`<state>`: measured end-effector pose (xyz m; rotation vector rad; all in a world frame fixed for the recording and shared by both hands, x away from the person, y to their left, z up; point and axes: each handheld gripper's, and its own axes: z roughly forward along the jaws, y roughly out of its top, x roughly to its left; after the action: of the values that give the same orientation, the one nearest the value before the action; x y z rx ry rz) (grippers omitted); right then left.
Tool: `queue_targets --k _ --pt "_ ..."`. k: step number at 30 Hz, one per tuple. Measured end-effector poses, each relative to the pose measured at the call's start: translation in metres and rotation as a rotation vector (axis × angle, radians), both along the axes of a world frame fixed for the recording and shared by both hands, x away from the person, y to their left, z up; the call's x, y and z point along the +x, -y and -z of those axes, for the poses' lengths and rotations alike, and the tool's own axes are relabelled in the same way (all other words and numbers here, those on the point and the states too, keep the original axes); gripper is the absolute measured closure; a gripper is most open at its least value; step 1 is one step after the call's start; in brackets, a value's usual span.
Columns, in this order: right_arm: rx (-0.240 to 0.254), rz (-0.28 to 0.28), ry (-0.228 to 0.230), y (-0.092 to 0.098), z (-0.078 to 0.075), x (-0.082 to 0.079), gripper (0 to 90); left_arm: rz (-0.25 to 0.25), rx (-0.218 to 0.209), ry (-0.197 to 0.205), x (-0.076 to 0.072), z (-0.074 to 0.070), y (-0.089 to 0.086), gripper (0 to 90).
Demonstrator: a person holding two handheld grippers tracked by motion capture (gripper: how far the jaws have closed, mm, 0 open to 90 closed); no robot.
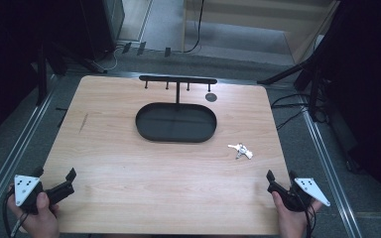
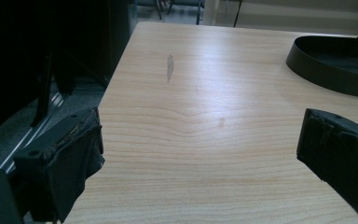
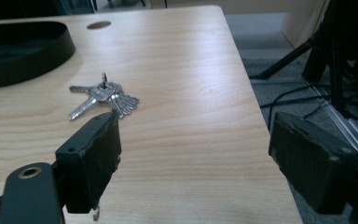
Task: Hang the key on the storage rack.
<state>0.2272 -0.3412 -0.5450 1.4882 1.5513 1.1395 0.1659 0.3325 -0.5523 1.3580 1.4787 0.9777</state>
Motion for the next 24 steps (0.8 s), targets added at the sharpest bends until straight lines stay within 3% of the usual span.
queue_targets --k 2,4,11,18,19,20,24 --pt "-0.012 -0.006 -0.012 -0.001 0.0 0.001 16.6 -0.001 -0.009 0.006 0.0 0.0 -0.001 0.4" --pt "-0.022 -0.025 -0.067 -0.002 0.0 0.006 17.0 -0.002 -0.015 0.005 -0.001 0.0 -0.002 0.4" --pt "-0.013 -0.03 -0.123 -0.007 -0.003 0.016 18.9 -0.004 -0.012 0.008 -0.001 0.0 -0.001 0.4" --pt "-0.064 -0.079 -0.178 -0.021 -0.025 0.04 19.0 -0.003 -0.01 0.009 -0.001 0.0 -0.001 0.4" --pt "-0.094 -0.097 -0.21 -0.026 -0.033 0.05 19.1 -0.002 -0.01 0.01 0.0 0.0 -0.001 0.4" --pt "-0.094 -0.097 -0.21 -0.026 -0.033 0.05 19.1 -0.004 -0.009 0.01 0.0 0.0 0.0 0.4" --pt "-0.143 -0.151 -0.306 -0.039 -0.047 0.073 18.9 -0.004 -0.004 0.006 0.0 0.0 0.0 0.4"
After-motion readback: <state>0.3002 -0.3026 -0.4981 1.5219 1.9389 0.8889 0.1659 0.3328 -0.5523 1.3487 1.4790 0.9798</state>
